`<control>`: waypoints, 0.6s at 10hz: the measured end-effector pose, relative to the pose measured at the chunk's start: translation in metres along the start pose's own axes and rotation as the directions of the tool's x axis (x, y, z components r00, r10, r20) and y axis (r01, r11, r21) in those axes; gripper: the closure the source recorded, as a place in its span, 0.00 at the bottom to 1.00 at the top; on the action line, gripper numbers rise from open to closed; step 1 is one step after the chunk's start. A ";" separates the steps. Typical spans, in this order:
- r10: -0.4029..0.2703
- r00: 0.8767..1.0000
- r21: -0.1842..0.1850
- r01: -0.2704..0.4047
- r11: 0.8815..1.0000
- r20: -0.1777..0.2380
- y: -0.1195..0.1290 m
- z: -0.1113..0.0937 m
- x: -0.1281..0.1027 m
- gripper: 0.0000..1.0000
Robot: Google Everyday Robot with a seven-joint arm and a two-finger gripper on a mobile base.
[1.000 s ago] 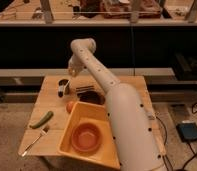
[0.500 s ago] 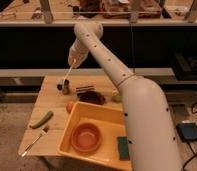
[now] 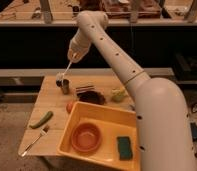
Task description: Place brush in table surface
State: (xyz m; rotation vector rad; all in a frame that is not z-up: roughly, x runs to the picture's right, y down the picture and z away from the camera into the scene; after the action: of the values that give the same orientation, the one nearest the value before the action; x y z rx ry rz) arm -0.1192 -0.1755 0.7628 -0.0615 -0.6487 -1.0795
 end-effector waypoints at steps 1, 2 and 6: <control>0.007 1.000 -0.004 -0.007 1.000 0.020 0.004 0.008 0.002 0.92; 0.016 0.999 -0.014 -0.015 1.000 0.036 0.010 0.019 0.006 0.92; 0.032 0.995 -0.062 -0.026 0.998 0.094 0.029 0.078 0.014 0.92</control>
State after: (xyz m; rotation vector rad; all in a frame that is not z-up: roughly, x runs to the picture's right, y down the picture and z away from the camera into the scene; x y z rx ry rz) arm -0.1273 -0.1448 0.8413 -0.1757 -0.6986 -1.0731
